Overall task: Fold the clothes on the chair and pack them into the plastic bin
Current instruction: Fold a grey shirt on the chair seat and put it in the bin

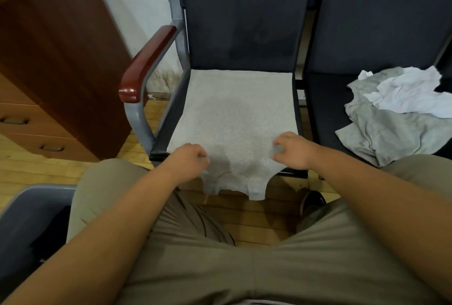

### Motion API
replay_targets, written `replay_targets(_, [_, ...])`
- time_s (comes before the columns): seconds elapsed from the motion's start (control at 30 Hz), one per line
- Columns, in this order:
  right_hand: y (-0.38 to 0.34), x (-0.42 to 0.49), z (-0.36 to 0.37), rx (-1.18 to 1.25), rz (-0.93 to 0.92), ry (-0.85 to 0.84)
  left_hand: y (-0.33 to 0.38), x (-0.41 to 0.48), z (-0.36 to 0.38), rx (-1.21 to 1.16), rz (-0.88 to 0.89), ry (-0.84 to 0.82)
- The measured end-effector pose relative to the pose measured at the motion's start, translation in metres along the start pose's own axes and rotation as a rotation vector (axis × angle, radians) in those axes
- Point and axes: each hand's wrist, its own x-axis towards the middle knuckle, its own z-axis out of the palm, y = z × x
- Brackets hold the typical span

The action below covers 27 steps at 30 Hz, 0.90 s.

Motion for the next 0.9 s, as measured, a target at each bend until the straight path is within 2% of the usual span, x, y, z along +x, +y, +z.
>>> replay_targets(0.07, [-0.008, -0.009, -0.002, 0.206, 0.046, 0.040, -0.005, -0.006, 0.011, -0.158, -0.036, -0.063])
replay_targets(0.13, [-0.020, -0.016, -0.003, 0.539, 0.162, 0.062, -0.006, -0.007, 0.019, -0.443, -0.200, -0.158])
replay_targets(0.2, [-0.028, -0.024, 0.003, 0.907, 0.299, -0.055, -0.008, -0.007, 0.027, -0.717, -0.387, -0.234])
replay_targets(0.23, [-0.030, -0.028, 0.010, 1.008, 0.332, -0.146, -0.011, -0.004, 0.031, -0.784, -0.446, -0.254])
replay_targets(0.3, [-0.027, -0.031, 0.033, 1.011, 0.369, -0.309, -0.016, 0.002, 0.042, -0.829, -0.508, -0.287])
replay_targets(0.37, [-0.021, -0.030, 0.061, 0.919, 0.425, -0.389, -0.024, 0.010, 0.053, -0.802, -0.547, -0.308])
replay_targets(0.5, [-0.012, -0.026, 0.107, 0.874, 0.577, -0.387, -0.040, 0.024, 0.070, -0.579, -0.564, -0.396])
replay_targets(0.63, [-0.002, -0.019, 0.123, 0.865, 0.510, -0.388, -0.046, 0.036, 0.079, -0.483, -0.565, -0.392])
replay_targets(0.9, [0.006, 0.000, 0.124, 0.922, 0.408, -0.315, -0.054, 0.052, 0.083, -0.469, -0.539, -0.378])
